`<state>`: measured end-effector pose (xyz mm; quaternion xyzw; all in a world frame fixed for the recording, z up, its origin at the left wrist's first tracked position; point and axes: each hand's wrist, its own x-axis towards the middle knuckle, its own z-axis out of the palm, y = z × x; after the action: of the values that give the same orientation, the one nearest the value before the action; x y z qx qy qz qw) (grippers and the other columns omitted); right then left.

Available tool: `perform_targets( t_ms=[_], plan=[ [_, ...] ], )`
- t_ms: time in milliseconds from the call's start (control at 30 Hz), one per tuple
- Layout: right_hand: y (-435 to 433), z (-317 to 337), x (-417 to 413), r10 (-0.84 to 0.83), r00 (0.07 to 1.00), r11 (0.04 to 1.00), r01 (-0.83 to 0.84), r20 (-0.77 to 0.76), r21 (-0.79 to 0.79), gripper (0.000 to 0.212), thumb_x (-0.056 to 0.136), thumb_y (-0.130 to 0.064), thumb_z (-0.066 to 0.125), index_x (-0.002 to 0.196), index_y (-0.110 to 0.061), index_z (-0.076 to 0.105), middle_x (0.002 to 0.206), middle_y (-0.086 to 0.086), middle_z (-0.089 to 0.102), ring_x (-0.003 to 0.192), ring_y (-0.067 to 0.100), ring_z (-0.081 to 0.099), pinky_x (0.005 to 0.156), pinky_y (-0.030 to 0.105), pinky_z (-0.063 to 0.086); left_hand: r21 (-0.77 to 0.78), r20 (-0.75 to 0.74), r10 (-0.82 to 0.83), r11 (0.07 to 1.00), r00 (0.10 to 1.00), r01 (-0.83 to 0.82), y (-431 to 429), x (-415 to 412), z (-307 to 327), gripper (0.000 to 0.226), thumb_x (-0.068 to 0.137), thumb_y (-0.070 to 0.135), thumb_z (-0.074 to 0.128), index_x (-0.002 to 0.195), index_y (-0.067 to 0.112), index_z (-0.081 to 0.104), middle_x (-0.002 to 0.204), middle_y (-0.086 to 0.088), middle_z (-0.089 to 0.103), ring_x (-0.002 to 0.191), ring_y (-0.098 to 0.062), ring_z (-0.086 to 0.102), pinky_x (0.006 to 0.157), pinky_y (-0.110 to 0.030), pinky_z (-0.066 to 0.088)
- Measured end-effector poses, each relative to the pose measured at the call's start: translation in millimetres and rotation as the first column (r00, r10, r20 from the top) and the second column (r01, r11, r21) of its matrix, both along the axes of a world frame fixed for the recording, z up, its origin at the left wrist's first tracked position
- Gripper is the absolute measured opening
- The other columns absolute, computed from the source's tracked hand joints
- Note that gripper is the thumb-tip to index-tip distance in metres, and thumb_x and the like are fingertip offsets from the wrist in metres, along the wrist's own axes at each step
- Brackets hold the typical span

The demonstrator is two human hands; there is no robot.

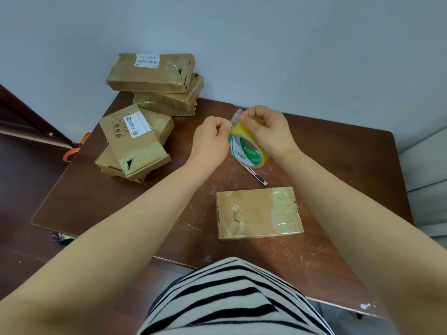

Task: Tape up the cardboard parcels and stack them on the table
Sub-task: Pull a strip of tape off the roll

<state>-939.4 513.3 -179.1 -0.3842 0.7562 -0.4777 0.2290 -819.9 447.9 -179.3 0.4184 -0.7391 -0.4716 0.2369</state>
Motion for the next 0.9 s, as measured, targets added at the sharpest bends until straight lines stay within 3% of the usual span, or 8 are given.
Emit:
perform_targets(
  t_ms=[100,233,300,400,567,667,767,900],
  plan=[
    [2.0,-0.2,-2.6,0.002,1.0,1.0,-0.002,0.002,0.003,0.009,0.089,-0.031,0.06,0.082,-0.031,0.065,0.088,-0.008,0.068,0.092,0.019,0.064,0.086,0.048,0.052,0.104,-0.032,-0.002,0.995,0.999,0.005,-1.4,-0.7,3.5,0.018,0.099,0.016,0.045,0.093,0.012,0.061,0.073,0.001,0.054,0.061,-0.007,0.046,0.055,-0.02,0.038],
    [5.6,-0.5,-6.2,0.048,0.998,0.998,-0.046,0.04,-0.036,0.007,0.091,-0.024,0.061,0.086,-0.024,0.066,0.088,-0.006,0.067,0.088,0.017,0.064,0.086,0.042,0.053,0.427,-0.155,0.026,0.903,0.988,0.043,-7.3,0.9,14.4,0.025,0.093,0.001,0.048,0.073,0.008,0.061,0.062,-0.004,0.047,0.053,-0.01,0.039,0.043,-0.016,0.028],
    [7.0,-1.6,-6.6,0.071,0.997,0.997,-0.069,0.042,-0.041,0.007,0.091,-0.02,0.061,0.086,-0.024,0.064,0.087,-0.007,0.065,0.085,0.012,0.061,0.083,0.036,0.052,0.489,-0.164,0.025,0.87,0.986,0.059,-10.3,1.0,17.5,0.023,0.09,-0.004,0.049,0.07,0.003,0.057,0.063,-0.006,0.046,0.053,-0.011,0.037,0.043,-0.019,0.024],
    [6.8,-3.2,-5.2,0.086,0.996,0.996,-0.086,0.032,-0.019,0.008,0.091,-0.023,0.061,0.085,-0.03,0.063,0.088,-0.012,0.064,0.088,0.011,0.061,0.084,0.035,0.052,0.521,-0.136,0.042,0.853,0.99,0.035,-13.1,1.2,18.4,0.018,0.087,0.004,0.051,0.069,0.004,0.054,0.065,-0.005,0.046,0.055,-0.012,0.038,0.043,-0.02,0.026],
    [6.7,0.6,-1.1,0.085,0.996,0.996,-0.086,0.039,0.017,0.016,0.091,-0.025,0.055,0.081,-0.034,0.063,0.09,-0.01,0.068,0.093,0.018,0.064,0.088,0.047,0.051,0.41,-0.078,-0.042,0.909,0.996,0.07,-12.8,2.5,16.3,0.029,0.084,0.033,0.068,0.069,0.011,0.058,0.055,0.007,0.049,0.05,-0.004,0.043,0.045,-0.016,0.032],
    [7.0,6.2,1.6,0.07,0.995,0.997,-0.072,0.071,0.026,0.028,0.083,-0.021,0.047,0.075,-0.039,0.066,0.093,-0.01,0.068,0.093,0.019,0.063,0.088,0.049,0.051,0.254,-0.114,0.02,0.967,0.993,0.009,-11.5,1.8,8.9,0.019,0.081,0.024,0.074,0.069,0.015,0.063,0.045,0.017,0.052,0.043,0.004,0.045,0.048,-0.013,0.036],
    [6.1,9.5,3.9,0.054,0.995,0.998,-0.057,0.08,0.029,0.029,0.079,-0.02,0.045,0.075,-0.04,0.065,0.095,-0.009,0.067,0.093,0.019,0.063,0.087,0.048,0.052,0.108,-0.208,0.091,0.992,0.974,-0.07,-11.7,2.1,4.6,0.013,0.077,0.018,0.078,0.075,0.019,0.066,0.06,0.013,0.06,0.051,0.004,0.051,0.055,-0.015,0.041],
    [6.2,10.2,3.2,0.046,0.995,0.998,-0.049,0.085,0.032,0.028,0.081,-0.018,0.047,0.076,-0.039,0.065,0.096,-0.007,0.068,0.093,0.02,0.063,0.087,0.049,0.052,0.147,-0.224,0.082,0.988,0.971,-0.049,-11.8,2.1,9.1,0.032,0.078,0.013,0.077,0.105,0.018,0.063,0.074,0.005,0.066,0.052,0.006,0.056,0.051,-0.011,0.042]
  ],
)
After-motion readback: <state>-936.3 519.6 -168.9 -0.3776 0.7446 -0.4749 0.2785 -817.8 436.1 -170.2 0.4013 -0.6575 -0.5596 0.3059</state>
